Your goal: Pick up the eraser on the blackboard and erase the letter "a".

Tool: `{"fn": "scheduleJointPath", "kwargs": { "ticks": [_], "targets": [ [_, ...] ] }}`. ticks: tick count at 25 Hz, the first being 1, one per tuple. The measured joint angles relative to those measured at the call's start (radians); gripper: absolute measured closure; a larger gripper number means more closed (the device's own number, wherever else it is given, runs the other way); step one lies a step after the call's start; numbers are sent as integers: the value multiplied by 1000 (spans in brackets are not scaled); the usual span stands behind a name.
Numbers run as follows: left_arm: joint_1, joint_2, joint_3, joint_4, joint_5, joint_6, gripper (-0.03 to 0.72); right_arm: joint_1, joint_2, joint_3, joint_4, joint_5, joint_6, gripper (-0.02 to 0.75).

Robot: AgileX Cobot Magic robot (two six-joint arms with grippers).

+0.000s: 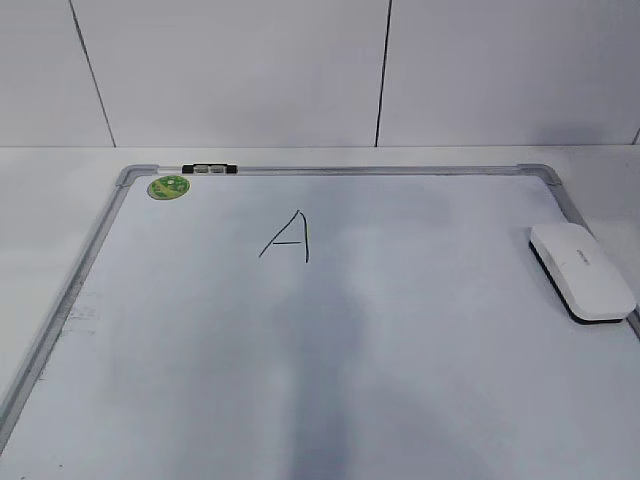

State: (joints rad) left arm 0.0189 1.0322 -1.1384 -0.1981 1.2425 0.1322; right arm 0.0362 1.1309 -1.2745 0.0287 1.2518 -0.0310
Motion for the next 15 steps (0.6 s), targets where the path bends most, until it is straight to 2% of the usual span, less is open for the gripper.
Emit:
{"fn": "scheduleJointPath", "kwargs": {
  "ticks": [9, 15],
  "targets": [
    [0, -51, 13, -6, 0, 0, 365, 0, -40, 40, 0, 0, 0, 145],
    [0, -182, 125, -12, 2, 0, 365, 0, -141, 142, 0, 0, 0, 145]
  ]
}}
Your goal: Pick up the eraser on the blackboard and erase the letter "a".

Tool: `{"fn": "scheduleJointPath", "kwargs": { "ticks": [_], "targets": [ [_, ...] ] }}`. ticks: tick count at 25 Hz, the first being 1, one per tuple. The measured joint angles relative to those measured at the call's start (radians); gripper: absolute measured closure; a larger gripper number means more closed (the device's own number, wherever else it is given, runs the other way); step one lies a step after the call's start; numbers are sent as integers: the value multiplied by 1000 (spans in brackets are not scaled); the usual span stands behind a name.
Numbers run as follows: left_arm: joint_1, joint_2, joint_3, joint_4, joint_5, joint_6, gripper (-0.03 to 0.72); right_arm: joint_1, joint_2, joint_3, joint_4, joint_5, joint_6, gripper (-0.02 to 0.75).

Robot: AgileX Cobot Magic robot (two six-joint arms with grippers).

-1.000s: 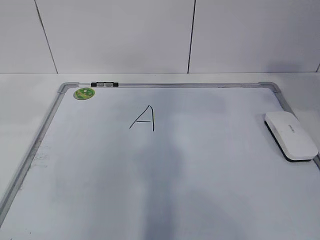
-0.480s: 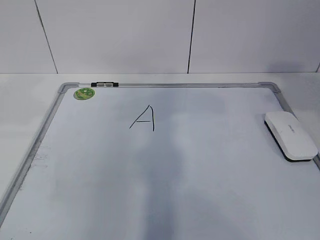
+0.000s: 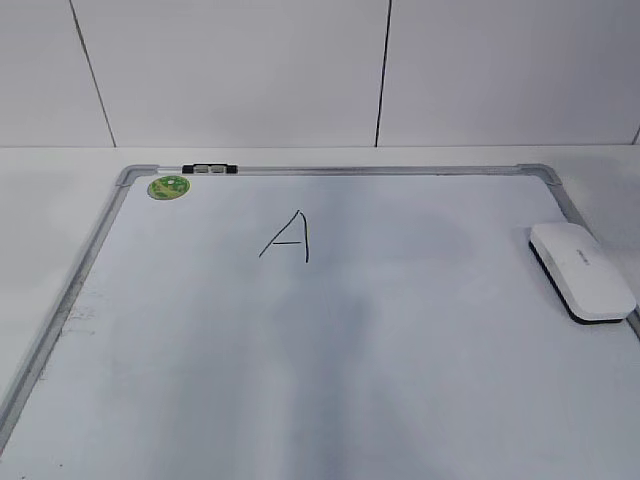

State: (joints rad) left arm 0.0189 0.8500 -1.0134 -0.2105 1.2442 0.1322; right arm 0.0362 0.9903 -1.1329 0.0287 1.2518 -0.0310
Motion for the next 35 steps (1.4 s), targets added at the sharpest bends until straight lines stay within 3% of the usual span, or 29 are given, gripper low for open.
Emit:
{"fn": "scheduleJointPath", "kwargs": {
  "ticks": [9, 21, 28, 35],
  "targets": [
    [0, -181, 233, -59, 2, -4, 365, 0, -172, 139, -7, 2, 24, 145],
    [0, -462, 436, -64, 9, -14, 365, 0, -431, 420, -3, 3, 31, 146],
    [0, -509, 464, -44, 15, -39, 365, 0, -525, 574, -3, 3, 31, 145],
    [0, -510, 464, -6, 17, -42, 365, 0, -545, 583, -72, 3, 52, 145]
  ]
}}
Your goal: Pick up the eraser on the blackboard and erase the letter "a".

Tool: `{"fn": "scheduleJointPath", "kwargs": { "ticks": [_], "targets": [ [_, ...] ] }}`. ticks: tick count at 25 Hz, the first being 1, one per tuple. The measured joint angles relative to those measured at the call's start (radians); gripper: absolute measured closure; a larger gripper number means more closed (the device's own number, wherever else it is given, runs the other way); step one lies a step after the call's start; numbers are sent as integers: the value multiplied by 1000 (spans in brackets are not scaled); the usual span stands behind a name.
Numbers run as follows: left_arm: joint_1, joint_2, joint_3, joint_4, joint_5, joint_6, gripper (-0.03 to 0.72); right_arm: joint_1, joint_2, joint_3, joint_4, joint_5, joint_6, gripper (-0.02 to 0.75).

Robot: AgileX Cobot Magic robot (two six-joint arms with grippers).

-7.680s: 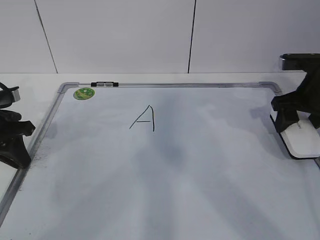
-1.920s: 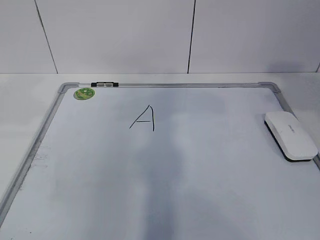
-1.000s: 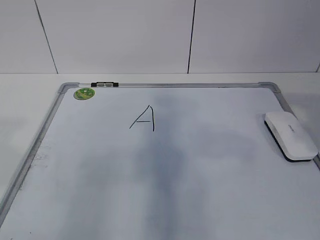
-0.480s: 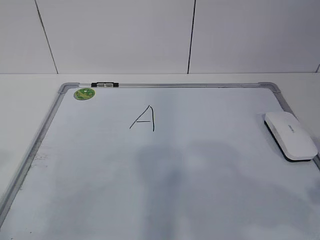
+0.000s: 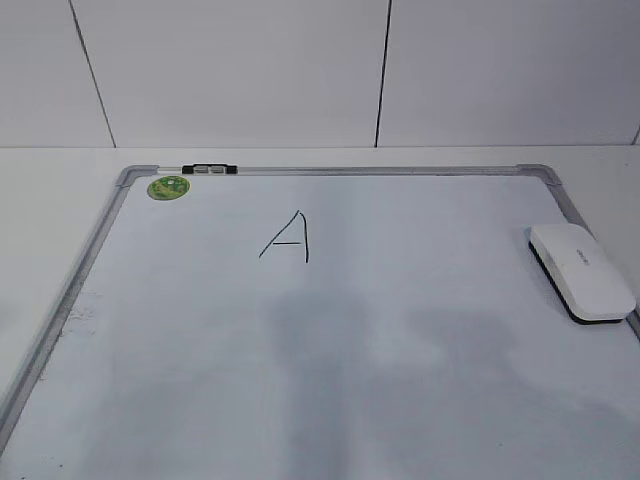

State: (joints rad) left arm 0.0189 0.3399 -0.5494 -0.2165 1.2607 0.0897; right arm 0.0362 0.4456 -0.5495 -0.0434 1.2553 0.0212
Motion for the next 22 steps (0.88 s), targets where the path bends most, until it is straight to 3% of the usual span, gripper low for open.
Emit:
{"fn": "scheduleJointPath", "kwargs": {
  "ticks": [14, 22],
  "targets": [
    [0, 0, 0, 31, -28, 0, 365, 0, 0, 4, -55, -14, 31, 145],
    [0, 0, 23, 48, -120, -1, 367, 0, 0, 46, -55, -110, 34, 146]
  ]
}}
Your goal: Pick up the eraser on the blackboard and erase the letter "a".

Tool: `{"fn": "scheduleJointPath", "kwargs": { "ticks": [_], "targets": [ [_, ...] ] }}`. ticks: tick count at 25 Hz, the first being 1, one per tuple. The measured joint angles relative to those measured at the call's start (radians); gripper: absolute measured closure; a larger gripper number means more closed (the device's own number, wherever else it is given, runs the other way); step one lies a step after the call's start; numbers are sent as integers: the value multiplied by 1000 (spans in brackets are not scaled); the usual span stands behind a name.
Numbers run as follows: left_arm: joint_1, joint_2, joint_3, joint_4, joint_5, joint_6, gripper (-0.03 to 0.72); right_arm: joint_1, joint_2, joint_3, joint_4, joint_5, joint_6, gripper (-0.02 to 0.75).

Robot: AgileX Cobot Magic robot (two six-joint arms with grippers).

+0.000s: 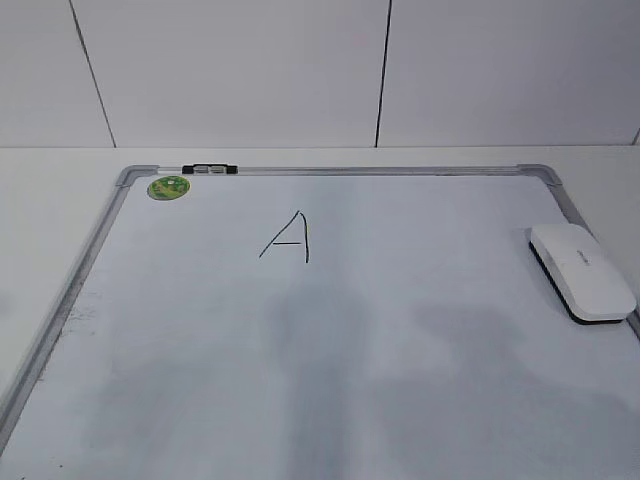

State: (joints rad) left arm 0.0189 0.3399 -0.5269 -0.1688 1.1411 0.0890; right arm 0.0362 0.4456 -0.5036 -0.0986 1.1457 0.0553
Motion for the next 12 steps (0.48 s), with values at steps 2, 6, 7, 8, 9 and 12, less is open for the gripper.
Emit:
{"fn": "scheduleJointPath", "kwargs": {
  "ticks": [2, 6, 7, 8, 9, 12],
  "targets": [
    [0, 0, 16, 0, -23, 0, 368, 0, 0, 3, 0, -4, 2, 145],
    [0, 0, 20, 1, -39, -2, 369, 0, 0, 5, 0, -9, 2, 146],
    [0, 0, 20, 1, -39, -2, 369, 0, 0, 5, 0, -9, 2, 146],
    [0, 0, 20, 1, -39, -2, 369, 0, 0, 5, 0, -9, 2, 146],
    [0, 0, 20, 1, -39, -2, 369, 0, 0, 5, 0, -9, 2, 146],
    [0, 0, 23, 1, -39, -2, 369, 0, 0, 5, 0, -9, 2, 146]
  ]
}}
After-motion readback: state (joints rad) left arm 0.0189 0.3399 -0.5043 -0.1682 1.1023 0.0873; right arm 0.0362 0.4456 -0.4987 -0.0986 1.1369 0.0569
